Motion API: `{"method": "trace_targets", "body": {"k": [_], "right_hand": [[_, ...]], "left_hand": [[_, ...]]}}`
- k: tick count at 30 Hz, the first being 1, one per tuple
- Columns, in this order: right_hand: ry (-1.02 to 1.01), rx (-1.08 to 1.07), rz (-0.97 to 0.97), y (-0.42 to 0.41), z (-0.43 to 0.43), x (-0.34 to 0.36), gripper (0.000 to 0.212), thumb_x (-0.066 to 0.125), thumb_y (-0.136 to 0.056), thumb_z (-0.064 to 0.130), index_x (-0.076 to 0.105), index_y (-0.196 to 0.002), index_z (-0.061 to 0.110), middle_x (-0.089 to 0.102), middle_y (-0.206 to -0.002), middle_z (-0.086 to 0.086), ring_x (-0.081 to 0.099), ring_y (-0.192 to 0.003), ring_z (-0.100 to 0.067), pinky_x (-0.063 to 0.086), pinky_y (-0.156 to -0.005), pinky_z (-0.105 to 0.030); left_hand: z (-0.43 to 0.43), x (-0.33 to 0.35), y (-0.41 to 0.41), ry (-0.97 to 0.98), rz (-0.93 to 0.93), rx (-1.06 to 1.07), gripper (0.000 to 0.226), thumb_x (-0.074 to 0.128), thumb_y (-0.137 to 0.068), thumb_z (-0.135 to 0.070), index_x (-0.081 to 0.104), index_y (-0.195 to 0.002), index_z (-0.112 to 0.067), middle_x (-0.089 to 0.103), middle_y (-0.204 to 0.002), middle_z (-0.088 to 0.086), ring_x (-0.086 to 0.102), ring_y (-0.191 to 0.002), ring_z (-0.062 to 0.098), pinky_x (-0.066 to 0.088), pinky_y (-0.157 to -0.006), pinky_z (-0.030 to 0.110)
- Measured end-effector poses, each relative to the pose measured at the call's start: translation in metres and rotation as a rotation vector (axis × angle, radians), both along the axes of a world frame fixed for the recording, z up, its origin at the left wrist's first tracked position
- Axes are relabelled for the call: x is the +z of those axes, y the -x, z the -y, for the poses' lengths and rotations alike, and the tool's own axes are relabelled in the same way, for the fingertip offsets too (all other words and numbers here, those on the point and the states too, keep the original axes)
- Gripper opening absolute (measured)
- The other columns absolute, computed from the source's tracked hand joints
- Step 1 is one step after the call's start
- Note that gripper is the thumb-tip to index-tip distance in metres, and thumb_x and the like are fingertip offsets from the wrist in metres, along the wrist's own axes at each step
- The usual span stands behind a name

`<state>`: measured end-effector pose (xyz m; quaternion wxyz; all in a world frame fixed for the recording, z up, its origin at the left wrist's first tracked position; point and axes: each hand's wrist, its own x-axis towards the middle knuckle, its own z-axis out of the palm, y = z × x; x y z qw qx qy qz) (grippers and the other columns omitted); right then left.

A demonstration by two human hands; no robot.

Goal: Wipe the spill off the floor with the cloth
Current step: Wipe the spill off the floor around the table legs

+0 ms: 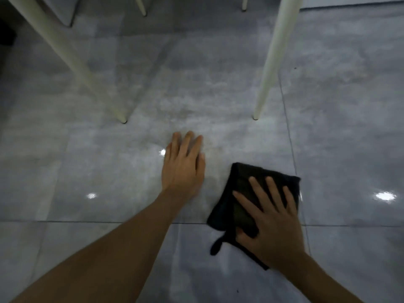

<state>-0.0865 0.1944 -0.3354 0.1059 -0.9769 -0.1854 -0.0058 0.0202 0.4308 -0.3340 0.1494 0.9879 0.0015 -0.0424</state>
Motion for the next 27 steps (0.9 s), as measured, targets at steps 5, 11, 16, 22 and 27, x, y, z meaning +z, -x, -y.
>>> {"method": "trace_targets", "body": {"k": [5, 11, 16, 22, 27], "right_hand": [[0.017, -0.294, -0.034, -0.063, -0.055, 0.000, 0.075, 0.041, -0.087, 0.073, 0.045, -0.152, 0.036, 0.029, -0.167, -0.010, 0.020, -0.153, -0.044, 0.013, -0.119, -0.066], [-0.023, 0.191, -0.062, -0.027, -0.147, -0.001, 0.072, 0.047, -0.089, 0.072, 0.044, -0.152, 0.038, 0.026, -0.168, -0.006, 0.016, -0.155, -0.041, 0.016, -0.119, -0.067], [-0.018, 0.301, -0.018, -0.048, -0.129, -0.003, 0.076, 0.050, -0.083, 0.073, 0.048, -0.150, 0.037, 0.030, -0.166, -0.007, 0.023, -0.153, -0.042, 0.019, -0.118, -0.068], [-0.031, 0.157, -0.093, -0.063, -0.251, 0.002, 0.076, 0.044, -0.090, 0.071, 0.041, -0.154, 0.030, 0.023, -0.169, -0.011, 0.015, -0.154, -0.045, 0.008, -0.120, -0.066], [-0.073, 0.401, -0.138, -0.019, -0.197, 0.010, 0.073, 0.040, -0.095, 0.071, 0.039, -0.155, 0.030, 0.024, -0.169, -0.006, 0.018, -0.155, -0.038, 0.019, -0.119, -0.063]], "left_hand": [[-0.055, 0.001, 0.019, -0.088, -0.060, 0.058, 0.061, 0.023, -0.102, -0.054, 0.019, -0.158, -0.031, 0.014, -0.168, -0.001, -0.001, -0.154, 0.034, 0.003, -0.124, 0.049], [-0.110, 0.004, 0.041, -0.099, -0.102, 0.269, 0.062, 0.016, -0.100, -0.055, 0.013, -0.159, -0.034, 0.009, -0.169, -0.004, -0.005, -0.154, 0.033, -0.002, -0.122, 0.055], [-0.151, 0.006, 0.066, -0.078, -0.124, 0.358, 0.057, 0.019, -0.104, -0.051, 0.011, -0.159, -0.036, 0.007, -0.169, -0.007, -0.007, -0.155, 0.028, -0.003, -0.123, 0.054], [-0.170, 0.011, 0.064, 0.031, -0.020, 0.329, 0.058, 0.017, -0.101, -0.037, 0.042, -0.151, -0.023, 0.039, -0.159, -0.004, 0.027, -0.150, 0.026, 0.024, -0.117, 0.051], [-0.185, 0.023, 0.117, 0.099, 0.022, 0.259, 0.061, 0.028, -0.100, -0.049, 0.051, -0.143, -0.013, 0.051, -0.147, 0.007, 0.043, -0.139, 0.025, 0.035, -0.111, 0.047]]}}
